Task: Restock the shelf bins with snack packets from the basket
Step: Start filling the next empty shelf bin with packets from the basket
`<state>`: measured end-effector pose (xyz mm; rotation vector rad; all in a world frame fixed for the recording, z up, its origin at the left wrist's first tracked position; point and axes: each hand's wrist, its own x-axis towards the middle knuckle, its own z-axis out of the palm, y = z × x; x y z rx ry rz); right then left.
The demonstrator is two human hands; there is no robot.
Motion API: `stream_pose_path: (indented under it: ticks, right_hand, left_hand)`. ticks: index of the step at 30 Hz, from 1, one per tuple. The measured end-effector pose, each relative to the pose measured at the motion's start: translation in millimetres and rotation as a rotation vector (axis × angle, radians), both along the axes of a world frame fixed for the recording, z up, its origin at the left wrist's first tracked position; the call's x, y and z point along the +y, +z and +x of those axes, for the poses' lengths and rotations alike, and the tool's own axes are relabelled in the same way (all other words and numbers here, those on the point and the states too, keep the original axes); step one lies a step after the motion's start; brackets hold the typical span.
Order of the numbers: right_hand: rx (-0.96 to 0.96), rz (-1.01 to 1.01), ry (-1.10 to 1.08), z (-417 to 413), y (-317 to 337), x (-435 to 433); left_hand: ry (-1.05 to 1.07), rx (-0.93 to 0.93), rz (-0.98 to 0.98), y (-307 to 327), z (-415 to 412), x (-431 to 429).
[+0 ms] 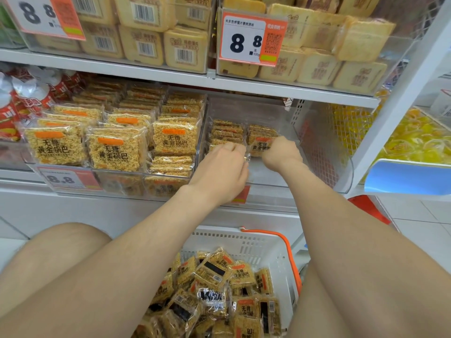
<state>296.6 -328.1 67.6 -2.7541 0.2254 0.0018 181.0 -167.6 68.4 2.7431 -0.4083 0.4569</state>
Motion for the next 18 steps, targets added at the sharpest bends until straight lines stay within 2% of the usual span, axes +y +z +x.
stream_pose_path:
  ticks: [6, 9, 12, 15, 18]
  right_hand:
    - [-0.281, 0.024, 0.233, -56.0, 30.6, 19.9]
    - [-0.382, 0.034, 0.334, -88.8, 34.7, 22.8]
    - [-0.423, -0.001, 0.427, -119.9, 33.3, 22.1]
    - [-0.355, -0.102, 0.484, -147.2, 22.3, 17.7]
    - [-0.219, -0.133, 0.531, -169.9, 1.4, 9.9]
  left_hand:
    - [-0.063, -0.218, -0.009, 13.2, -25.3, 10.2]
    - [-0.038, -0.139, 0.008, 16.5, -45.0, 13.8]
    - [-0.016, -0.035, 0.111, 11.1, -62.0, 15.1]
    - [-0.044, 0.102, 0.227, -0.3, -82.6, 15.1]
    - [-0.076, 0.269, 0.26, -13.4, -99.3, 18.3]
